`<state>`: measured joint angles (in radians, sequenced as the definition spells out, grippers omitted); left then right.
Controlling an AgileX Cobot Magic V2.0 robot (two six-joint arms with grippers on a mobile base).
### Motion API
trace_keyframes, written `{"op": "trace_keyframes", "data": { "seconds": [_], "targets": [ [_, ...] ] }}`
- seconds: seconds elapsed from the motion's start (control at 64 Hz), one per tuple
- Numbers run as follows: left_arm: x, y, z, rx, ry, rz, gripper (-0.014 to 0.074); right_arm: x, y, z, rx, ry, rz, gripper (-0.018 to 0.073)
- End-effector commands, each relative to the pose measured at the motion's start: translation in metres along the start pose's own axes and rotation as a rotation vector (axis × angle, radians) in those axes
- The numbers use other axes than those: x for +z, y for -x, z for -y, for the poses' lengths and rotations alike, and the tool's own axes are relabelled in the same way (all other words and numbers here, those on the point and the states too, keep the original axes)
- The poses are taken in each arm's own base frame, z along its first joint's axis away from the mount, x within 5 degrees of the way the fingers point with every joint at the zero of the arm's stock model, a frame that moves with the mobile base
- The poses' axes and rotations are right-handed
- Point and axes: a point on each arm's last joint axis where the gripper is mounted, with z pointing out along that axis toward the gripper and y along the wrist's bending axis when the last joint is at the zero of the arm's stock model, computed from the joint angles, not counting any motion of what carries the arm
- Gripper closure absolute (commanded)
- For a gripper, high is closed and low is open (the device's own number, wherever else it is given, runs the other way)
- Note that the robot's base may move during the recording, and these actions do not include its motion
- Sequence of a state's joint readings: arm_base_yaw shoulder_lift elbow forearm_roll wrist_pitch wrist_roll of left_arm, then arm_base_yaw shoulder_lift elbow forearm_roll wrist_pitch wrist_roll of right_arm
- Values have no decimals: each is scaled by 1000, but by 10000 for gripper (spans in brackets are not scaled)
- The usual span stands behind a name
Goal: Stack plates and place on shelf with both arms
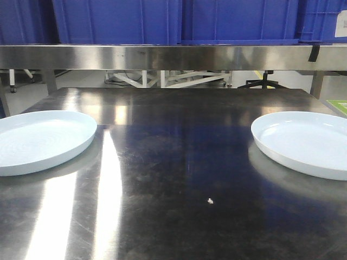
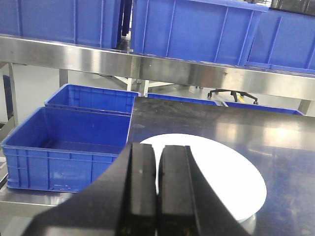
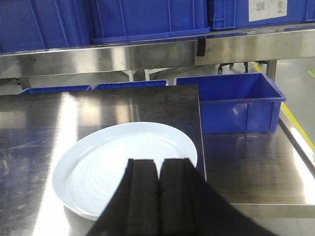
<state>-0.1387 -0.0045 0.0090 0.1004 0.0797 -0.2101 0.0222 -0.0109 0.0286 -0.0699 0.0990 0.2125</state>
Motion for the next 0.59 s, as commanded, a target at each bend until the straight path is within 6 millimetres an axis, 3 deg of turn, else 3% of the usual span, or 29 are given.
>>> {"op": "trace_keyframes", "data": {
  "seconds": [0.0,0.578],
  "targets": [
    [-2,9,2,-9,-28,104,507,-2,8,-2,-11,17,104,503],
    [-2,9,2,-9,-28,104,507,-2,8,-2,-11,17,104,503]
  ]
}}
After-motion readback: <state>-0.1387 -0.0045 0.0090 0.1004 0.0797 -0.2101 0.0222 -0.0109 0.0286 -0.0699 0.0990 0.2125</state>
